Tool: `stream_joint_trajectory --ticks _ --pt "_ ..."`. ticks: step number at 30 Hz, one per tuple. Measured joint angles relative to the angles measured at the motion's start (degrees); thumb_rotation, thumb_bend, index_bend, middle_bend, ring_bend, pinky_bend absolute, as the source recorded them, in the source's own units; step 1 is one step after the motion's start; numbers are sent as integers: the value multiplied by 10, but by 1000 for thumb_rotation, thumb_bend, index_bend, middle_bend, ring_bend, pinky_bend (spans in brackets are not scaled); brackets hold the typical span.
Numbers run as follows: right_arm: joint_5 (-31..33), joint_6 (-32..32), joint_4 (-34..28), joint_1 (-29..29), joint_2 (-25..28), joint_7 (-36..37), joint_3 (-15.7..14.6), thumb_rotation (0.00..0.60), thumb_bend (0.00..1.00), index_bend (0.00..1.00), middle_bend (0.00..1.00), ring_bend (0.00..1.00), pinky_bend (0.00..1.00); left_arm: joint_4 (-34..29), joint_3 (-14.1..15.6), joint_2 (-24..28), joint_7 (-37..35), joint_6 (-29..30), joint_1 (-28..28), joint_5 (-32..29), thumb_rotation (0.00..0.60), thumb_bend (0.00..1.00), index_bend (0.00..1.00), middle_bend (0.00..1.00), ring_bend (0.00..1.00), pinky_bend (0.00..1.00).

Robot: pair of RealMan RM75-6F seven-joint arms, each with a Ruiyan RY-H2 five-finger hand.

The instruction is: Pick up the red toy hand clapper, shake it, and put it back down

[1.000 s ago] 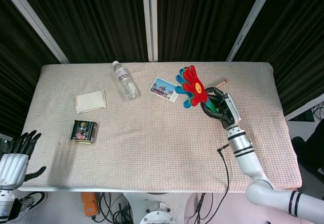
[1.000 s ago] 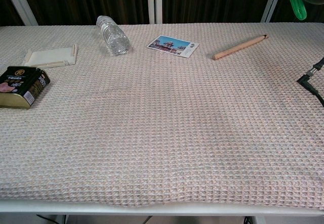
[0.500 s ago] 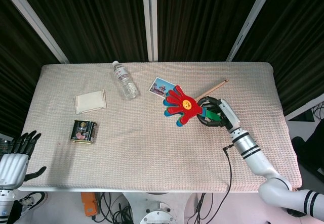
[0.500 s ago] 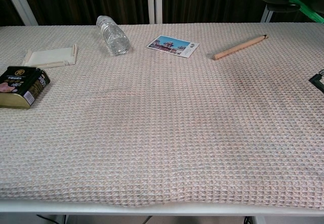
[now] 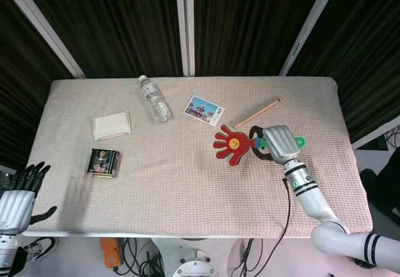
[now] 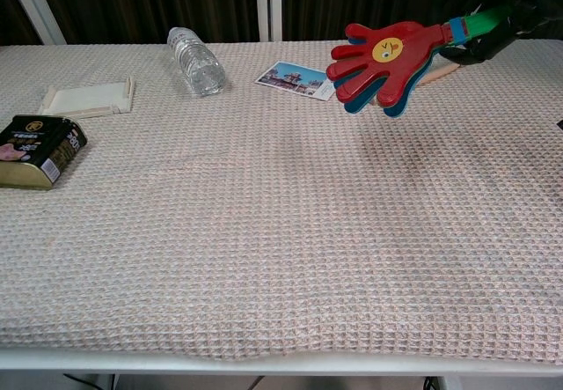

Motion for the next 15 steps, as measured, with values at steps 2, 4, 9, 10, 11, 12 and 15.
stream_joint_trajectory --ticks 2,4,9,10,11,12,15 --pt "0 7 -3 -4 -4 24 7 600 517 926 897 948 983 1 0 -1 0 0 0 0 600 135 44 12 0 11" --pt "2 9 -8 -10 -6 77 18 600 536 924 897 948 983 1 0 -1 -1 -1 0 1 600 136 44 12 0 11" --pt "-3 -9 -20 -30 4 324 52 600 558 917 897 948 983 3 1 -2 -2 -2 -2 2 600 136 44 12 0 11" --pt "-6 -14 -21 -34 6 383 58 600 556 914 897 948 983 3 1 -2 -2 -2 -2 2 600 136 44 12 0 11" --pt "-9 -19 -22 -38 9 444 64 600 552 910 897 948 983 3 1 -2 -2 -3 -2 2 600 136 44 12 0 11" --pt "-15 -26 -22 -44 13 528 71 600 551 907 897 948 983 3 1 -3 -2 -3 -3 2 600 137 44 12 0 11" --pt "-30 -44 -20 -57 22 729 89 600 552 898 897 948 982 3 1 -3 -1 -5 -4 3 600 137 44 12 0 11"
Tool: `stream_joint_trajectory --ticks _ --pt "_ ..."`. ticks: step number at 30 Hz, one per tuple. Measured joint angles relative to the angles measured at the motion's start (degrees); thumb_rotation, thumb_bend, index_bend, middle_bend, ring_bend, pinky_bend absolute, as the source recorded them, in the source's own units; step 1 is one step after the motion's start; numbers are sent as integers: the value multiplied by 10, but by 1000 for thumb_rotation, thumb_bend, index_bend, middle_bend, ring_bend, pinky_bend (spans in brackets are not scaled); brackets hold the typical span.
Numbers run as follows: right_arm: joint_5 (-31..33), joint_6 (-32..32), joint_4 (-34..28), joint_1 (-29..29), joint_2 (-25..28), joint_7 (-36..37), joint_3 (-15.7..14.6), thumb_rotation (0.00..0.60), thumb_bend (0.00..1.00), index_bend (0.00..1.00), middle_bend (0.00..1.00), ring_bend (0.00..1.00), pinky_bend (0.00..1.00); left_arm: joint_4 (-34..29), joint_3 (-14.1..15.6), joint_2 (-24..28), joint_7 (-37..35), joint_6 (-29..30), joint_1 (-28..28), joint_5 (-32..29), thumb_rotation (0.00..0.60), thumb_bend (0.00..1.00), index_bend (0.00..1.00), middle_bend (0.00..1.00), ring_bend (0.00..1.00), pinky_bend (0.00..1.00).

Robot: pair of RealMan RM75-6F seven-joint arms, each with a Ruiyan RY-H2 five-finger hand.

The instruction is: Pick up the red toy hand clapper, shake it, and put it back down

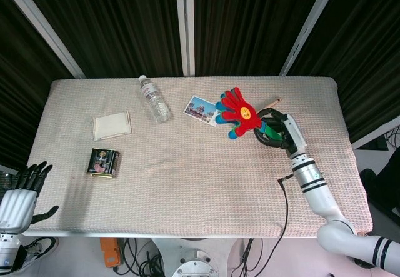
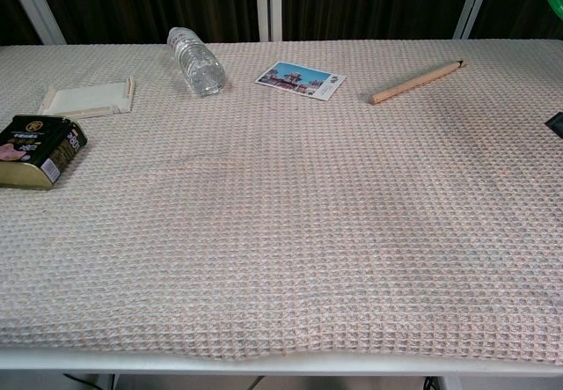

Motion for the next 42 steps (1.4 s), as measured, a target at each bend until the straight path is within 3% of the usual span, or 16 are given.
stream_joint_trajectory --ticks 3,6,9,13,17,26,30,33,37,42 --pt "-15 -19 7 -12 7 164 14 600 552 893 897 948 982 0 0 0 0 -1 -1 -1 600 137 44 12 0 11" --pt "-33 -40 21 -20 13 278 24 600 551 892 898 948 982 1 0 0 0 -1 0 -1 600 137 44 12 0 11" --pt "-61 -63 41 -22 16 336 25 600 550 891 897 948 982 2 0 0 -1 -1 0 -2 600 137 44 12 0 11" --pt "-88 -65 59 -16 14 327 14 600 529 890 897 948 982 3 0 0 -3 -1 0 -3 600 137 44 12 0 11" --pt "-117 -58 80 -4 10 237 -7 600 514 890 897 948 983 3 0 0 -4 -2 0 -3 600 137 44 12 0 11" --pt "-137 -58 117 33 5 -146 -61 600 506 877 897 948 983 4 1 1 -6 -2 1 -4 600 137 44 12 0 11" --pt "-121 -55 130 49 -1 -334 -85 600 506 882 898 948 983 2 1 1 -5 -1 1 -4 600 137 44 12 0 11" --pt "-91 -54 136 60 -10 -427 -101 600 505 880 898 948 983 3 1 0 -4 -1 1 -4 600 138 44 12 0 11" --pt "-63 -52 142 72 -22 -462 -114 600 495 877 898 948 984 4 -2 0 -5 2 1 -4 600 137 44 12 0 11" --pt "-66 -34 156 77 -52 -417 -123 600 477 874 897 946 984 4 -3 0 -5 3 0 -4 600 137 44 12 0 11"
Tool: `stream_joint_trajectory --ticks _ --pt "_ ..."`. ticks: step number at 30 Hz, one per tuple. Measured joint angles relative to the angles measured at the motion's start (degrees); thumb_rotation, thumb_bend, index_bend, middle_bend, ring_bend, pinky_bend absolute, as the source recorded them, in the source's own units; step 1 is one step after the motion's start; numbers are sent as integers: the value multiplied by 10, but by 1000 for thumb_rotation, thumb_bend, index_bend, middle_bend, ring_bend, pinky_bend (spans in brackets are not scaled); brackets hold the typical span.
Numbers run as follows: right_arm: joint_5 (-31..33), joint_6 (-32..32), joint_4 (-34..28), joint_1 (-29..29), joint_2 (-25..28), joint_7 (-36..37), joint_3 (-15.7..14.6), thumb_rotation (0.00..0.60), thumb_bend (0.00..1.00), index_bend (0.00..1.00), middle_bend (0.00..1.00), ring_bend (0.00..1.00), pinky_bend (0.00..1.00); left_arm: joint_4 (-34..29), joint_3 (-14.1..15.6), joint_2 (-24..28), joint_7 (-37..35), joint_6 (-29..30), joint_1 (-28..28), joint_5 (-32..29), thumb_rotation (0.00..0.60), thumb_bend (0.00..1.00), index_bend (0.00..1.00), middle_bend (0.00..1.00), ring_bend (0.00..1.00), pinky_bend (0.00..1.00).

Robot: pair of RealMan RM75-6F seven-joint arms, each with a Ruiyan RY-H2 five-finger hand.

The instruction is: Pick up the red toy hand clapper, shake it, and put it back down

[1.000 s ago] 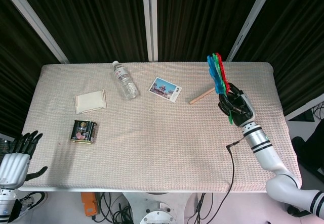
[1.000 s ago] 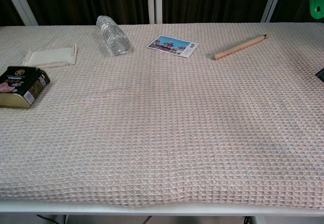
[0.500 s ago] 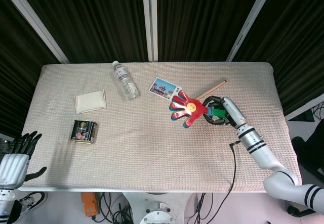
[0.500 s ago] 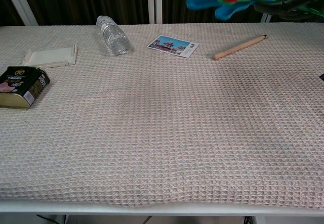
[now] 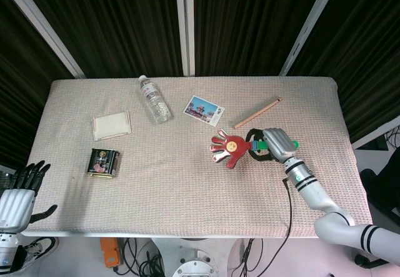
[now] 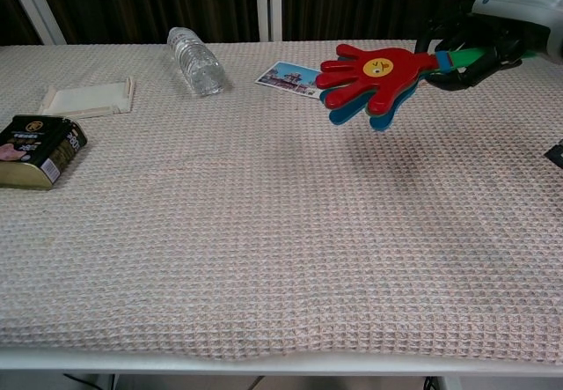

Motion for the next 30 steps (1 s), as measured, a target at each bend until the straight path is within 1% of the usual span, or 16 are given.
stream_joint_trajectory --ticks 3,5,8,10,11,12,13,14,15,16,17,19,23,26,28,30 --pt "-9 16 20 0 -34 39 -7 600 475 872 897 943 984 2 2 -2 0 -2 0 0 600 137 44 12 0 11" --pt "-15 25 40 0 -57 52 -14 600 444 854 889 928 984 3 3 -3 -1 -4 1 -1 600 137 44 12 0 11" --pt "-23 33 80 3 -95 55 -26 600 325 759 832 874 976 5 3 -3 -3 -3 1 -2 600 137 44 12 0 11" --pt "-29 36 106 9 -118 48 -33 600 241 697 773 813 948 6 3 -3 -4 -2 2 -2 600 137 44 12 0 11" --pt "-32 37 116 12 -126 43 -36 600 185 606 688 713 872 7 3 -2 -5 -2 2 -3 600 137 44 12 0 11" --pt "-33 36 124 16 -132 34 -40 600 155 540 629 638 808 8 3 -2 -6 -3 3 -3 600 137 44 12 0 11" --pt "-32 32 126 18 -134 29 -42 600 83 322 424 384 579 9 3 -2 -7 -3 3 -4 600 137 44 12 0 11" --pt "-31 24 126 21 -133 26 -44 600 47 201 287 241 425 9 3 -2 -8 -3 3 -4 600 137 44 12 0 11" --pt "-28 10 123 26 -129 22 -47 600 10 65 121 76 225 10 3 -2 -9 -3 3 -5 600 138 44 12 0 10" --pt "-25 -3 120 29 -125 17 -49 600 0 3 21 3 90 11 3 -3 -9 -2 4 -5 600 137 44 12 0 7" --pt "-22 -16 117 31 -121 10 -50 600 0 0 0 0 33 12 2 -3 -9 -1 4 -5 600 137 44 12 0 4" --pt "-9 -36 107 36 -111 -18 -53 600 0 0 0 0 0 14 2 -3 -10 0 5 -6 600 137 44 12 0 0" --pt "33 -38 72 39 -84 -78 -55 600 0 0 0 0 0 14 2 -4 -12 2 6 -6 600 137 43 12 0 0" --pt "51 -22 33 33 -57 -98 -54 600 0 0 0 0 0 13 2 -4 -11 2 6 -4 600 137 44 12 0 0" --pt "46 3 10 23 -37 -100 -53 600 0 0 0 0 0 12 2 -4 -10 3 6 -4 600 138 44 12 0 0" --pt "27 40 -11 7 -15 -102 -56 600 0 0 0 0 0 10 2 -3 -9 2 6 -4 600 138 44 12 0 0"
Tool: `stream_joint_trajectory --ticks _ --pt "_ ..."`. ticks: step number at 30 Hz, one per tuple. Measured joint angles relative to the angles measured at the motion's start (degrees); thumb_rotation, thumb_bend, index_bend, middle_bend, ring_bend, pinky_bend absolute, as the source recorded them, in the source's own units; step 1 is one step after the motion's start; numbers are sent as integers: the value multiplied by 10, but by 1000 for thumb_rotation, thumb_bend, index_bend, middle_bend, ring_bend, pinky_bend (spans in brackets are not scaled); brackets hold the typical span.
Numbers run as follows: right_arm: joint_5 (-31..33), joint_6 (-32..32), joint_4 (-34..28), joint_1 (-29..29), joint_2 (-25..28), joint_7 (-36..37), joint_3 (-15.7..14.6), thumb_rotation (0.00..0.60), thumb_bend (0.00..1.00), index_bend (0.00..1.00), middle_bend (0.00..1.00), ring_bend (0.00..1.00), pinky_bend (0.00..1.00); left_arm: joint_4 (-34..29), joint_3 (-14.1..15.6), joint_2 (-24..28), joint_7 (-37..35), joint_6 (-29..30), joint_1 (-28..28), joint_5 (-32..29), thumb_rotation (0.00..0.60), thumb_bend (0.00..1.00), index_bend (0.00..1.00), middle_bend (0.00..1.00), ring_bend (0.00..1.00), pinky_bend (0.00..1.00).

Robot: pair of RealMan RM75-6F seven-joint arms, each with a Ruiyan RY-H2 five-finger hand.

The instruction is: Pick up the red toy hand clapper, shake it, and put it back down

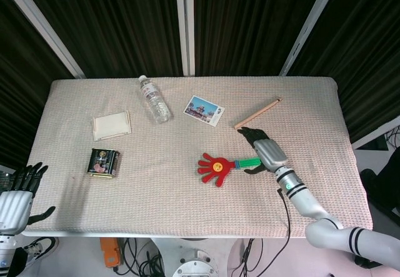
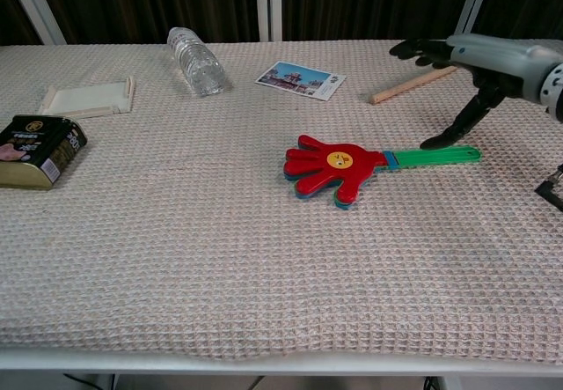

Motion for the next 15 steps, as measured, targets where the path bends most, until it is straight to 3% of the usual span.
stream_joint_trajectory --ticks 5,9,15 --pt "-65 122 -39 -64 55 -32 -28 600 0 0 0 0 0 -6 0 2 4 -1 0 0 600 137 44 12 0 0" --pt "-109 247 -55 -158 97 -106 -77 600 0 0 0 0 0 -9 2 1 7 -6 -3 2 600 137 44 12 0 0" --pt "-113 369 -24 -288 112 -145 -120 600 0 0 0 0 0 -6 3 -3 7 -14 -9 6 600 138 44 12 0 0"
